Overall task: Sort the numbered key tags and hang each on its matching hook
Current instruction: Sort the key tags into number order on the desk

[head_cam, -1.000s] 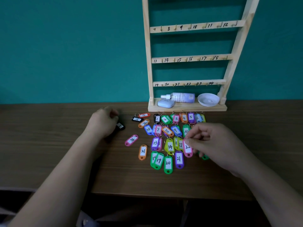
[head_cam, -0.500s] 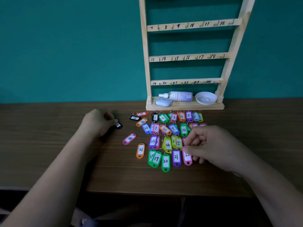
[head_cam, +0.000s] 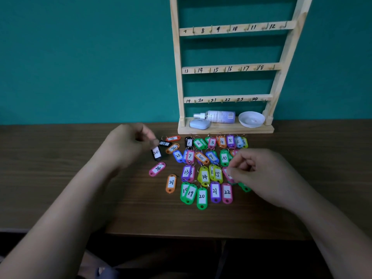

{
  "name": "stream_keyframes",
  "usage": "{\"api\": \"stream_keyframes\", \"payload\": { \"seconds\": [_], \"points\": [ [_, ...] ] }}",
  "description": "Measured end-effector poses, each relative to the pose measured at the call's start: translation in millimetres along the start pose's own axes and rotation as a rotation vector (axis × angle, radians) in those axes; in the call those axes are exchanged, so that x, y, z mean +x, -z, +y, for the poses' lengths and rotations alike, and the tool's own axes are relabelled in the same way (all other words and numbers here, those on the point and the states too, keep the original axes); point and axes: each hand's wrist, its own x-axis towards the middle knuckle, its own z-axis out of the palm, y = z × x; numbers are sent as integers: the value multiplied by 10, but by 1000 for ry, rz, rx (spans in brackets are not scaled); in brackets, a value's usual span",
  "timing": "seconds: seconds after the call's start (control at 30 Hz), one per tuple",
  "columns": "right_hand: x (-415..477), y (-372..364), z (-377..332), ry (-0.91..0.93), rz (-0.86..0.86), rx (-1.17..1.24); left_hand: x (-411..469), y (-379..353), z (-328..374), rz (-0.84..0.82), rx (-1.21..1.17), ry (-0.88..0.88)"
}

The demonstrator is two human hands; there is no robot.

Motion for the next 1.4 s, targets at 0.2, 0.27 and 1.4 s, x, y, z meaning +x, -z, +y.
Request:
{"api": "stream_keyframes", "payload": {
  "seconds": [0.2,0.27,1.4],
  "points": [
    [34,-114,6,72,171,-1,-326,-179,422,-305,-140,-138],
    [51,-150,33,68,205,7,-412,-278,519,-388,-140,-178],
    [100,-274,67,203,404,72,156,-437,-13,152,291,-67]
  ]
}}
